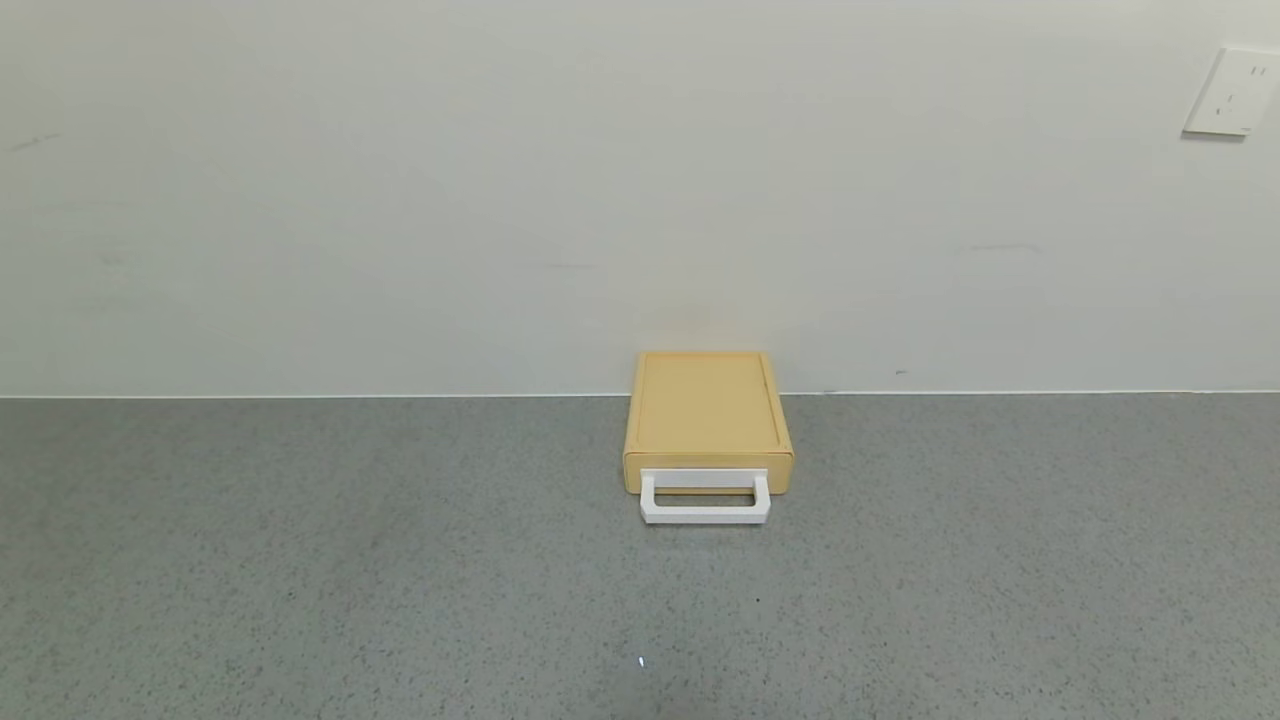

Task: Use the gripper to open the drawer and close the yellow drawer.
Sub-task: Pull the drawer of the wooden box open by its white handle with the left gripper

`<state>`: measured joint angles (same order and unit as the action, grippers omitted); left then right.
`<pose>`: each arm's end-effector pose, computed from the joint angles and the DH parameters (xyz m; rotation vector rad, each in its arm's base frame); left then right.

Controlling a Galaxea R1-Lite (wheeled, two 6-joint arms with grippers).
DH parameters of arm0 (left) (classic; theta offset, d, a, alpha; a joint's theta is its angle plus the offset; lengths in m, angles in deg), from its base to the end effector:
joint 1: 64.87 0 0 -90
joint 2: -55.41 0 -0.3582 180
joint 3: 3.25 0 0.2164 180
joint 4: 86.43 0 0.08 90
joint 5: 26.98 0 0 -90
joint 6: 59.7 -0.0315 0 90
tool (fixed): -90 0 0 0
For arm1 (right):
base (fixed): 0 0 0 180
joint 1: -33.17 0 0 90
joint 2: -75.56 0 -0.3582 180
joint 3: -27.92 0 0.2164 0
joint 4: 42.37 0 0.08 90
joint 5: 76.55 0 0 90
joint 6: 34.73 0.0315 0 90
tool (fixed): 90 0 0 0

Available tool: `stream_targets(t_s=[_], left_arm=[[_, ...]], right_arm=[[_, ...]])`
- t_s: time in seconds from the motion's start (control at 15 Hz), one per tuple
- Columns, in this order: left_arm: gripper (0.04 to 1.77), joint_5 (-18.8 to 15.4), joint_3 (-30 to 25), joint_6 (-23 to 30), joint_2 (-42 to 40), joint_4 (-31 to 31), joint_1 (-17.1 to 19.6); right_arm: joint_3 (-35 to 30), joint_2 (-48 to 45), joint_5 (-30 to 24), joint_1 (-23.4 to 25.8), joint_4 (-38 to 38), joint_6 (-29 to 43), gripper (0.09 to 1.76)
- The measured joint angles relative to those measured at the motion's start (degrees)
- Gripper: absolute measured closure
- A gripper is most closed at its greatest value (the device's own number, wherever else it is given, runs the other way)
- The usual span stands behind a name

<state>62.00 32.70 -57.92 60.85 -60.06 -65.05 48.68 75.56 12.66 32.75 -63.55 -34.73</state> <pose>-0.0589 -0.0004 0.1519 -0.0305 -0.0719 -0.0221 -0.0444 0.0001 0.0759 0.0000 0.0073 0.0211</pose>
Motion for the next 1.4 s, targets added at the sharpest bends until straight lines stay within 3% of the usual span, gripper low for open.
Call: stream_targets(t_s=[0.47,0.8,1.07,1.4], left_arm=[[0.09,0.02,24.94,-1.40,29.06,4.11,-1.82],[0.09,-10.03,39.78,-5.66,48.82,15.71,-3.17],[0.09,-11.52,48.85,-6.88,62.14,21.18,-8.41],[0.09,-11.67,58.12,-9.37,76.56,21.97,-16.27]], right_arm=[[0.00,0.00,0.02,0.00,0.00,0.00,0.15],[-0.02,0.00,0.05,0.00,0.00,0.00,0.15],[0.00,0.00,0.05,0.00,0.00,0.00,0.15],[0.00,0.00,0.05,0.00,0.00,0.00,0.15]])
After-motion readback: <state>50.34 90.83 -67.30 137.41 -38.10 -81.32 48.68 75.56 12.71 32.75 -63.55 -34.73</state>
